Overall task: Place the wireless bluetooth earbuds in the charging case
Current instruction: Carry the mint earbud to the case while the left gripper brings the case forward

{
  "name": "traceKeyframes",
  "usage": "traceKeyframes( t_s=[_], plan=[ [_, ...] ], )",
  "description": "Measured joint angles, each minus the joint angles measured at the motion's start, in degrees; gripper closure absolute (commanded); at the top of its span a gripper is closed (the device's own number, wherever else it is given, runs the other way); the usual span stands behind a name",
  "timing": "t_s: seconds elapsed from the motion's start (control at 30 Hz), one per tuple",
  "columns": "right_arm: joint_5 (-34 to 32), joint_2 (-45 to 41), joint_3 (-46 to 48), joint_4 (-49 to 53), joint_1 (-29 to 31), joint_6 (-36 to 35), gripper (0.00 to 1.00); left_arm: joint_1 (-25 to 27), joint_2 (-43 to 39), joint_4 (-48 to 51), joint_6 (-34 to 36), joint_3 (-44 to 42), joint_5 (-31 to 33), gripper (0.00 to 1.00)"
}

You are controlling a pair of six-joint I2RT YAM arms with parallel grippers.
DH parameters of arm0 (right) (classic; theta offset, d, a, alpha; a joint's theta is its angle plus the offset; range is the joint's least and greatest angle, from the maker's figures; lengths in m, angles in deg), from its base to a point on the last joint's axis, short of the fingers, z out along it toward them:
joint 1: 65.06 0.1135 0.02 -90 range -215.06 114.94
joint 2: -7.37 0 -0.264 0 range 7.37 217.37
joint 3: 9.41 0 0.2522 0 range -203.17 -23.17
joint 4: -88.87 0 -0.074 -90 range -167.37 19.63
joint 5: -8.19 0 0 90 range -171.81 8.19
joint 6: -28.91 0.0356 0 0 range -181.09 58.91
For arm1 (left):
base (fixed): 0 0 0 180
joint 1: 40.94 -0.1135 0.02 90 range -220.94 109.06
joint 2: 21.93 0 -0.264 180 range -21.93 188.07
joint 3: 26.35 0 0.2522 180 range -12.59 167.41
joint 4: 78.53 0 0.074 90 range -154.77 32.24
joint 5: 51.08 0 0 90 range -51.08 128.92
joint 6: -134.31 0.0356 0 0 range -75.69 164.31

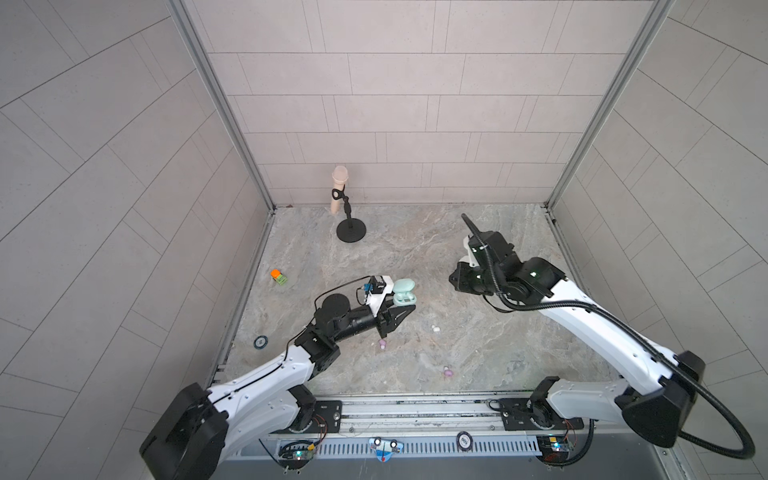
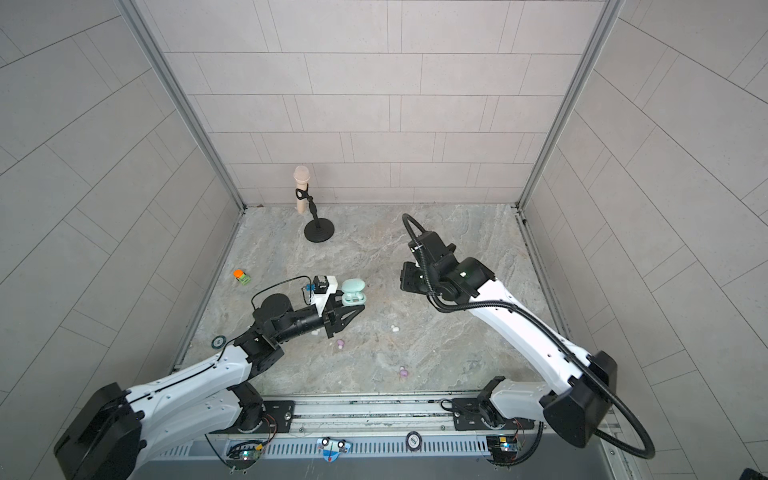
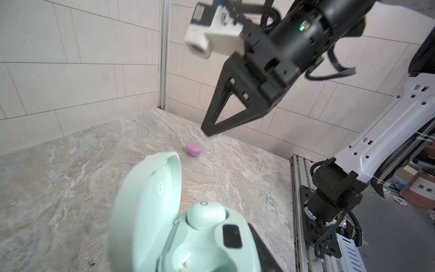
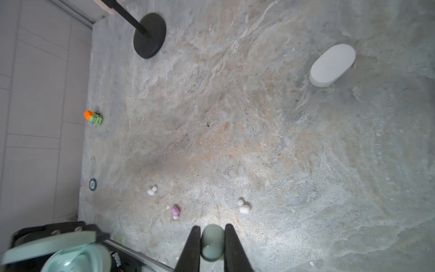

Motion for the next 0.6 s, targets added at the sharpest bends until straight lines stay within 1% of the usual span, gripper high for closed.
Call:
traceKeyframes(
  t_s=[0.13,0.23,0.4,0.6],
  plan=[
    [0.83,-9.09,3.48,-1.77,-0.42,1.16,0.85,1.25,7.43,-4.83,0.13,3.28,-2.12,1.00],
    [1.95,-12.74,3.96,-2.64,-0.42,2.05,0.85,2.21,11.21,-6.84,0.81,6.60,-3.58,1.00],
    [5.22,-14.05,3.91,-5.99,-0.33,4.17,0.85,3.34,16.17,-11.26,1.53,11.63,-6.10,1.00],
    [7.48,-13.33,3.43,-9.62,1.86,5.88,0.84,4.48,19.91,-13.92,1.57,13.92,-7.37,1.00]
  ],
)
